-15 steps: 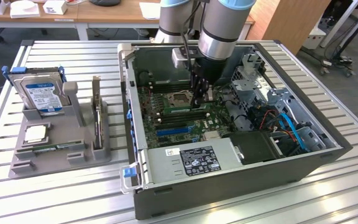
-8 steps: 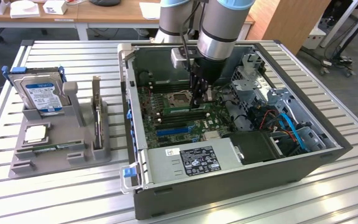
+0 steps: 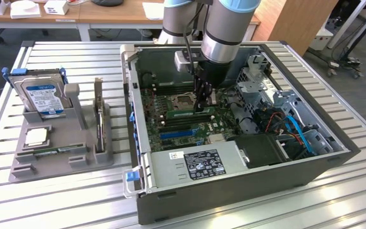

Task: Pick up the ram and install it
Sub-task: 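Insert the ram into the slot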

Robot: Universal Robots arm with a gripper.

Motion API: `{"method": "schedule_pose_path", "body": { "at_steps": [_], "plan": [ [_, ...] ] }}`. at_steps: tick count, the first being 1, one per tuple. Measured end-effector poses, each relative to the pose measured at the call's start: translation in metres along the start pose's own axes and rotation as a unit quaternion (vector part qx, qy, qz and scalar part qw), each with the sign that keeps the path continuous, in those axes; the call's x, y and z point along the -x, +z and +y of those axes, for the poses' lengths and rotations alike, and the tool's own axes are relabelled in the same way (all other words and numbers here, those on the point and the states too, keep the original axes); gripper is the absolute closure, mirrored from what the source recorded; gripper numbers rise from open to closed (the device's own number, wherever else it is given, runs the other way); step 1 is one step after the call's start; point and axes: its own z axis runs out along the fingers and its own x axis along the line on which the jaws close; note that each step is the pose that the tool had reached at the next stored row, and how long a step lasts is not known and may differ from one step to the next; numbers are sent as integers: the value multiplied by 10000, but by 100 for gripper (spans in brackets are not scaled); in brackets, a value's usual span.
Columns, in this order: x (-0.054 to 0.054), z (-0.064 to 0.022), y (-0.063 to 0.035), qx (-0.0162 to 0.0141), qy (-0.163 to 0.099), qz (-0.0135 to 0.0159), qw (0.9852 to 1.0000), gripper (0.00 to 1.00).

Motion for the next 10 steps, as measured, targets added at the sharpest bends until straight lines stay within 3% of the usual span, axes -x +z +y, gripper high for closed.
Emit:
{"method": "schedule_pose_path", "body": {
  "at_steps": [10],
  "plan": [
    [-14,-2,51,0,-1,-1,10000,89]
  ]
}}
